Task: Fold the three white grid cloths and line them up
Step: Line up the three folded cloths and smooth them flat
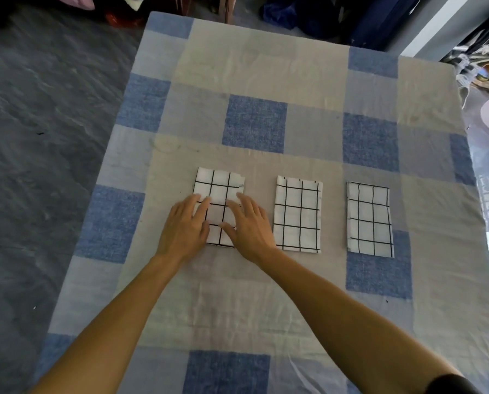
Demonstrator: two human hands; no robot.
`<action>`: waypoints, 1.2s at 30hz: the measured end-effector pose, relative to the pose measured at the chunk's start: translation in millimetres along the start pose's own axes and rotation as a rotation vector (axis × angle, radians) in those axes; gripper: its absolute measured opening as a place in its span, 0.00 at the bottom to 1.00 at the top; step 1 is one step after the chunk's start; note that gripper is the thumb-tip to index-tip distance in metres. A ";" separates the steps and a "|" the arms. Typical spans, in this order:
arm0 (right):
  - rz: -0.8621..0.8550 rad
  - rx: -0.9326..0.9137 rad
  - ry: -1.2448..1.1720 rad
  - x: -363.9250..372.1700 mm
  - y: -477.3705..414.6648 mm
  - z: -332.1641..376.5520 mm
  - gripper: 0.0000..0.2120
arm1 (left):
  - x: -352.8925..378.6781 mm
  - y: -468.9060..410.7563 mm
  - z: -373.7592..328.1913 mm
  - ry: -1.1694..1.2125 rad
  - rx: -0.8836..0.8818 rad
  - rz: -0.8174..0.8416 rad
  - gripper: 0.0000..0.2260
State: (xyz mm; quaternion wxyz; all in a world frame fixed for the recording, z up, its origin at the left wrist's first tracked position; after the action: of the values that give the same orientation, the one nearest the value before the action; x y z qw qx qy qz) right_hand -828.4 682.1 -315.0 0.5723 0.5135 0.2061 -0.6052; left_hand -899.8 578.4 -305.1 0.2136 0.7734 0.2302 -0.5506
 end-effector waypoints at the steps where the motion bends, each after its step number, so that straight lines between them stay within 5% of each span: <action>1: 0.048 0.002 0.018 0.6 -9.1 -1.1 0.31 | 5.1 -12.0 -1.9 0.000 -0.009 0.059 0.24; 5: 0.237 0.011 0.173 14.3 -27.8 -19.3 0.35 | 31.5 -29.6 4.3 -0.059 -0.057 0.246 0.30; 9: 0.280 -0.023 0.264 25.6 -26.3 -31.9 0.34 | 49.6 -19.8 13.4 -0.105 -0.089 0.266 0.31; 17: 0.143 -0.068 0.144 4.0 -16.0 -35.7 0.33 | 44.6 -25.7 11.2 -0.155 -0.100 0.254 0.34; 22: -0.131 0.205 0.036 -27.0 18.2 -106.7 0.30 | 32.4 -46.7 -59.7 -0.103 0.087 0.166 0.30; 27: 0.020 0.259 0.031 -10.9 44.7 -158.3 0.33 | 81.8 -47.3 -152.6 -0.027 0.195 0.279 0.29; 36: -0.024 0.237 0.014 -7.9 46.8 -164.2 0.30 | 111.9 -43.9 -155.1 -0.166 0.156 0.301 0.32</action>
State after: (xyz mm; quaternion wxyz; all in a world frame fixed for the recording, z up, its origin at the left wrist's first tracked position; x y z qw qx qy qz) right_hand -724.2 811.2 -356.1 0.4987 0.5795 0.1433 -0.6285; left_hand -776.7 717.7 -367.9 0.2513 0.7652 0.0501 -0.5906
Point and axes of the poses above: each hand's wrist, its own y-axis away from the middle knuckle, its own x-axis out of the palm, z = x × y, the point moved 9 cm from there along -y, towards the middle knuckle, and after that the axes turned 6 degrees about z, right-handed, at the moved point
